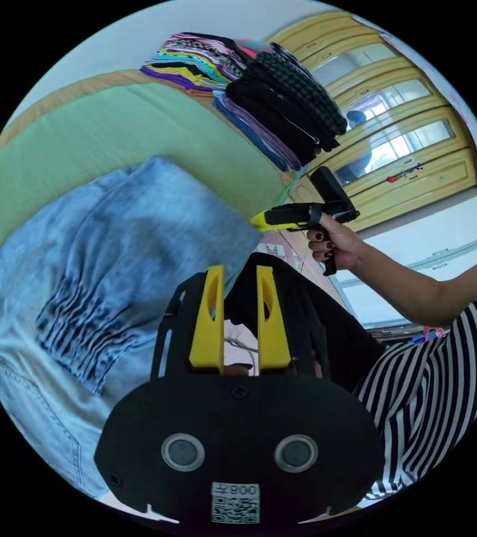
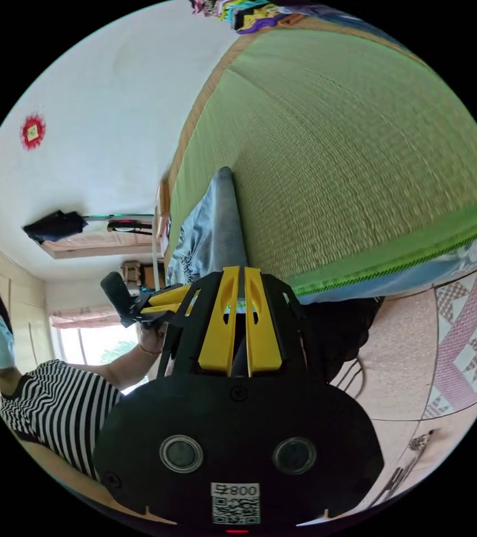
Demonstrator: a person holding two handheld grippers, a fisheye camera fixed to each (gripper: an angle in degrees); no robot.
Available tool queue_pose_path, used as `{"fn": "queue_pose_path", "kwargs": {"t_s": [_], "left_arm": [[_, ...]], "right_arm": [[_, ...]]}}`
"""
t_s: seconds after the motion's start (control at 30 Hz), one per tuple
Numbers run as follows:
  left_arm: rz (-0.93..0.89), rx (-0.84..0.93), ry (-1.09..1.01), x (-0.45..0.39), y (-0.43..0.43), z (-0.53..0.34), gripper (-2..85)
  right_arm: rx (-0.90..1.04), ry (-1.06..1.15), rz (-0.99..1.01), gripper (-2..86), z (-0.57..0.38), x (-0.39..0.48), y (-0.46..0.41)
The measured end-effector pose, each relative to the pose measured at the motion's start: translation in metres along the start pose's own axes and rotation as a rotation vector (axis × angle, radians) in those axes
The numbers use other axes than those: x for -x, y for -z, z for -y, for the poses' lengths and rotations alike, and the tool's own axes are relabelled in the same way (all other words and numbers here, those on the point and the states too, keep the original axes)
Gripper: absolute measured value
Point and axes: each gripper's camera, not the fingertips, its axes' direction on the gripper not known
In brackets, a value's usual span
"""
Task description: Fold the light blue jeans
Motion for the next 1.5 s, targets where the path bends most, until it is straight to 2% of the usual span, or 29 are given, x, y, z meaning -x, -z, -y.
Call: {"fn": "queue_pose_path", "kwargs": {"t_s": [0.2, 0.27, 0.4, 0.57, 0.8, 1.1, 1.3, 1.5], "left_arm": [[0.099, 0.11, -0.035, -0.041, -0.052, 0.034, 12.2], [0.196, 0.124, -0.03, -0.052, -0.062, 0.037, 10.4], [0.251, 0.137, -0.065, -0.069, -0.068, 0.037, 6.3], [0.182, 0.083, -0.01, -0.079, -0.059, 0.029, 2.3], [0.131, -0.003, 0.011, -0.092, -0.029, 0.014, 1.2], [0.11, -0.063, 0.007, -0.111, 0.011, -0.006, 1.1], [0.08, -0.08, 0.007, -0.118, 0.037, -0.02, 1.0], [0.0, -0.107, -0.024, -0.13, 0.066, -0.028, 0.9]], "right_arm": [[0.028, -0.014, 0.051, 0.9, 0.001, -0.041, 0.008], [0.033, -0.01, 0.064, 0.9, 0.002, -0.05, 0.012], [0.054, 0.013, 0.065, 0.9, 0.008, -0.061, 0.019], [0.077, 0.062, 0.053, 2.3, 0.019, -0.064, 0.032], [0.009, 0.104, 0.095, 7.0, 0.07, -0.057, 0.055], [0.092, 0.104, 0.12, 9.5, 0.169, -0.029, -0.002], [0.15, 0.091, 0.066, 5.2, 0.193, -0.017, -0.031], [0.118, 0.117, 0.004, 2.2, 0.193, 0.007, -0.023]]}}
